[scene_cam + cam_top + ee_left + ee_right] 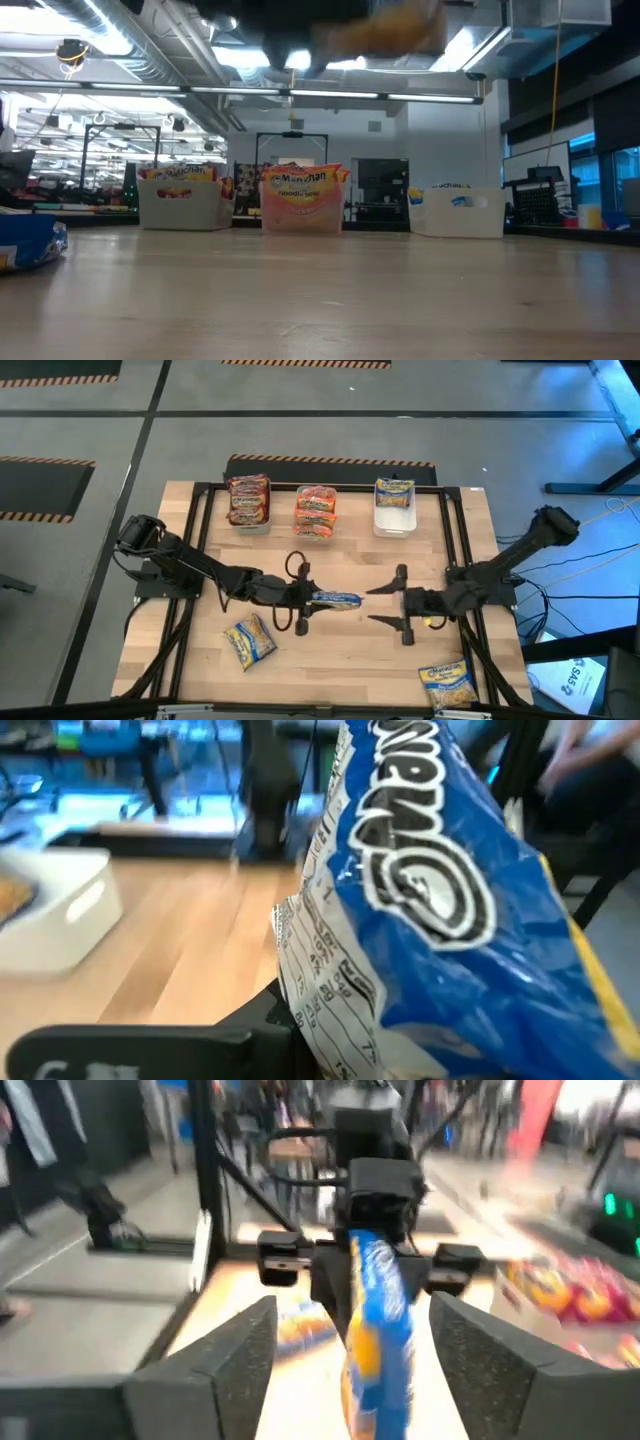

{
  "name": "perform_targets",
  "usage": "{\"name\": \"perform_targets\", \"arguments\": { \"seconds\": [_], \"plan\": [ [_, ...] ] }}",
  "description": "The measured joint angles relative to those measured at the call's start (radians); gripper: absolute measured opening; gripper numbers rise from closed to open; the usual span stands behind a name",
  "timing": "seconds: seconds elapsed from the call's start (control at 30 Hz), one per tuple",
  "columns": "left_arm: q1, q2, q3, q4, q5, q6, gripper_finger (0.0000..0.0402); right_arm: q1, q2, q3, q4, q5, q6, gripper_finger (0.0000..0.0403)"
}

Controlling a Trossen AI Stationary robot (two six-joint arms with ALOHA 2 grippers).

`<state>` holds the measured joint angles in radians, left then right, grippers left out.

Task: Sort Maruchan noodles
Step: Put the middle blue noodle into the white bin

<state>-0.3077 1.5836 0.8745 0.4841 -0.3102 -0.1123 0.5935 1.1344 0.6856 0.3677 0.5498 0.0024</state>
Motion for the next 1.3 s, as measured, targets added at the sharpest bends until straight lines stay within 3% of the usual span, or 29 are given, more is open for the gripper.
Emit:
{"name": "perform_targets", "arguments": {
  "seconds": [0.1, 0.2, 0.5, 0.67, 1.0, 1.3],
  "plan": [
    [0.006, 0.034, 0.0, -0.071, -0.014, -0.005, 0.0098, -0.012, 0.002, 0.14, -0.32, 0.013, 0.094, 0.0254],
    [0.008, 0.07, -0.001, -0.105, -0.015, -0.006, 0.0105, -0.058, 0.082, 0.301, -0.543, -0.045, 0.125, 0.0255],
    [0.013, 0.078, 0.0, -0.092, -0.048, -0.012, 0.0102, -0.243, 0.394, 0.646, -0.935, -0.302, 0.255, 0.0237],
    [0.012, 0.078, 0.0, -0.096, -0.045, -0.01, 0.0107, -0.292, 0.512, 0.751, -1.027, -0.46, 0.292, 0.0227],
    [0.011, 0.078, -0.001, -0.1, -0.04, -0.01, 0.0104, -0.328, 0.605, 0.774, -1.053, -0.499, 0.291, 0.0203],
    [0.012, 0.078, -0.001, -0.094, -0.039, -0.01, 0.0128, -0.325, 0.608, 0.774, -1.059, -0.458, 0.24, 0.0084]
  ]
}}
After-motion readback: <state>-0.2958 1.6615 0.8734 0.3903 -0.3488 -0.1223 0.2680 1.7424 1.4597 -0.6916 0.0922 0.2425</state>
